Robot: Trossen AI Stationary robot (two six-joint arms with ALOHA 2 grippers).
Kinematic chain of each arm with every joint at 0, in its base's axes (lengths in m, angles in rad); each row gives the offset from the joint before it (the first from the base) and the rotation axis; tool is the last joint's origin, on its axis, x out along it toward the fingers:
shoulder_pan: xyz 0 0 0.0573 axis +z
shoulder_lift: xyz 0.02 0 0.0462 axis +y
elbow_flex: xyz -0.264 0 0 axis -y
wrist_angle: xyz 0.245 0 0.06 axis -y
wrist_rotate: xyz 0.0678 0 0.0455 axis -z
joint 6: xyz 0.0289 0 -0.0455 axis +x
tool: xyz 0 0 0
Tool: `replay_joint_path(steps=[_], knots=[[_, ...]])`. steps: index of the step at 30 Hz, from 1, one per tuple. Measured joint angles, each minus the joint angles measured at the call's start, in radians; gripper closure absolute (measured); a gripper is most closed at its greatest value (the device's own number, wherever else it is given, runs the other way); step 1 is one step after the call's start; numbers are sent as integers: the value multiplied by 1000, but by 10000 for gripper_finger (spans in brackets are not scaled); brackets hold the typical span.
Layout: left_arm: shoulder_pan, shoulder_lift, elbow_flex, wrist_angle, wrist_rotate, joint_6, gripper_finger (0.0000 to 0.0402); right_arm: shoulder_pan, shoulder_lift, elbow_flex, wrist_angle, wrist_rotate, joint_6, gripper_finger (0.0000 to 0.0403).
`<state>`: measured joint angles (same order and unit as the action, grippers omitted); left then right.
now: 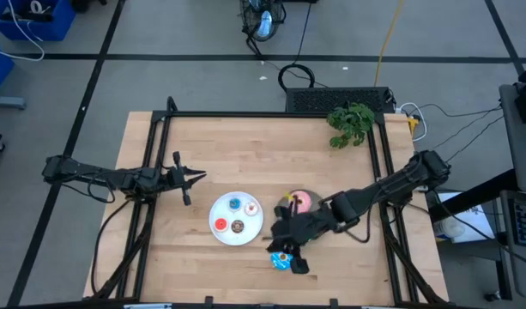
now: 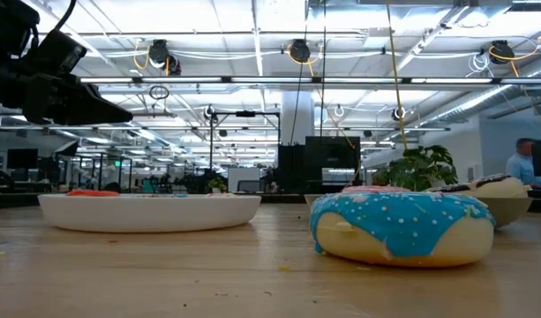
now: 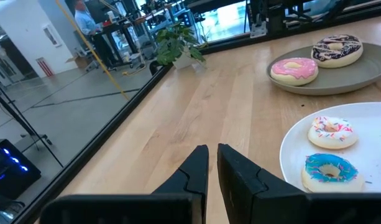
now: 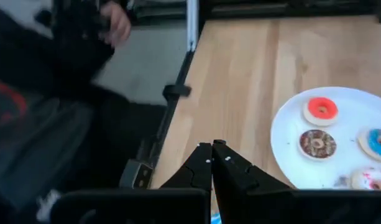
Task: Pick & Place donuts
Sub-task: Put the large blue donut on the gray plate
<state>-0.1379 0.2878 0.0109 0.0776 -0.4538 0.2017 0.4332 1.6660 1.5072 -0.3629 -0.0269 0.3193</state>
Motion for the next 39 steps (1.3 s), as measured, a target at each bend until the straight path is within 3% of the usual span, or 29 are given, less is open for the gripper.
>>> replay_joint_path(steps=[3,8,14,21,29,36,39], knots=[[0,0,0,0,0,3,360,19,70,124,-159,4,-48,402],[0,0,0,0,0,0,360,33,195,333,-444,100,-38,402],[0,0,0,0,0,0,360,24,302,437,-524,149,-27,403],[0,0,0,1,0,0,360,-42,306,426,-630,224,35,403],[0,0,0,1,0,0,360,-73,306,281,-531,231,5,391],[0,0,0,1,0,0,360,-68,306,153,-385,81,-29,323],[0,0,0,1,0,0,360,-59,306,96,-349,67,-36,279]])
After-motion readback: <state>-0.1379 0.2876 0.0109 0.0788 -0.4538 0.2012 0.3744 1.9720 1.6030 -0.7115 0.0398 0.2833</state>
